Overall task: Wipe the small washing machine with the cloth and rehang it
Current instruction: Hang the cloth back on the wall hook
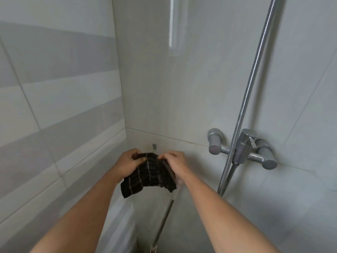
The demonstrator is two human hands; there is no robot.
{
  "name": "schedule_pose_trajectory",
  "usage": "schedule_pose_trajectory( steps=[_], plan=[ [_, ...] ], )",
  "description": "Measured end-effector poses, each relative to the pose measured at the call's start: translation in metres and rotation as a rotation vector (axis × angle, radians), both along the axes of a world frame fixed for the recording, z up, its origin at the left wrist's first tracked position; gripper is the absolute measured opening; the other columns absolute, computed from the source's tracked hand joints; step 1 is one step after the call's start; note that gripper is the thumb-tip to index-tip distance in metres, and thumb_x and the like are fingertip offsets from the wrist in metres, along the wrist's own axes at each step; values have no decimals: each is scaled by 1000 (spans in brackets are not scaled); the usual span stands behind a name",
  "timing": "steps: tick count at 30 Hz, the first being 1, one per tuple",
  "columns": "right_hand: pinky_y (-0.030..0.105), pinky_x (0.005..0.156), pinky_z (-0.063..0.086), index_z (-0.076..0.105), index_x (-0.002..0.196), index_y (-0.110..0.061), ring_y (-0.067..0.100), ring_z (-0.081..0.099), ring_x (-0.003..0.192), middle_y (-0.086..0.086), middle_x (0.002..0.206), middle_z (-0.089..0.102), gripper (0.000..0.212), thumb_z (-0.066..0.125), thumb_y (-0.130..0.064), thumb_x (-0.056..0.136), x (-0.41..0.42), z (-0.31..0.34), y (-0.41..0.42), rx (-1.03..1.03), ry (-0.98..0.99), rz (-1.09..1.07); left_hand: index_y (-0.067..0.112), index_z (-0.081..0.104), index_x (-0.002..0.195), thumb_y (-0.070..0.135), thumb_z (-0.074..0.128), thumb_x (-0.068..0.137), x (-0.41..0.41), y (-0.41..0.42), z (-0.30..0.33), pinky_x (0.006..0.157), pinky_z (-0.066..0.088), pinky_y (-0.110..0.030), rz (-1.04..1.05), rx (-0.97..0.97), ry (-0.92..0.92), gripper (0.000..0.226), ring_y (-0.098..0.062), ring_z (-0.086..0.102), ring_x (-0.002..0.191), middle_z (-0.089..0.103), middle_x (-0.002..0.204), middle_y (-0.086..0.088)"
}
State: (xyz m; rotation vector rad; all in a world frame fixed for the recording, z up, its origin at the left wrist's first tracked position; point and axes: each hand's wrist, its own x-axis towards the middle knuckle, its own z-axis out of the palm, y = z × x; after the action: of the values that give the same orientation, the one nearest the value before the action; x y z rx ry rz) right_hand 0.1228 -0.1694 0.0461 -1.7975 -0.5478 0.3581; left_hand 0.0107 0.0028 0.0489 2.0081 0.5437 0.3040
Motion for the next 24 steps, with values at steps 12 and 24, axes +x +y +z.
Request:
schedule_pose_trajectory(
  steps=[12,24],
  plan=[
    [38,58,51,62,113,-17,33,66,80,9,107,59,27,63,-17,87,51,-15,50,-562,-1024,35,17,65,97,5,62,96,80,33,-36,58,36,-26,60,760,-190,12,-11,56,68,64,95,6],
    [45,85,56,19,155,-39,33,59,106,8,130,44,70,52,-29,94,17,-68,23,-612,-645,81,27,47,152,5,62,99,41,-2,-101,117,35,-26,51,279,-216,59,-6,46,136,42,151,13]
  ],
)
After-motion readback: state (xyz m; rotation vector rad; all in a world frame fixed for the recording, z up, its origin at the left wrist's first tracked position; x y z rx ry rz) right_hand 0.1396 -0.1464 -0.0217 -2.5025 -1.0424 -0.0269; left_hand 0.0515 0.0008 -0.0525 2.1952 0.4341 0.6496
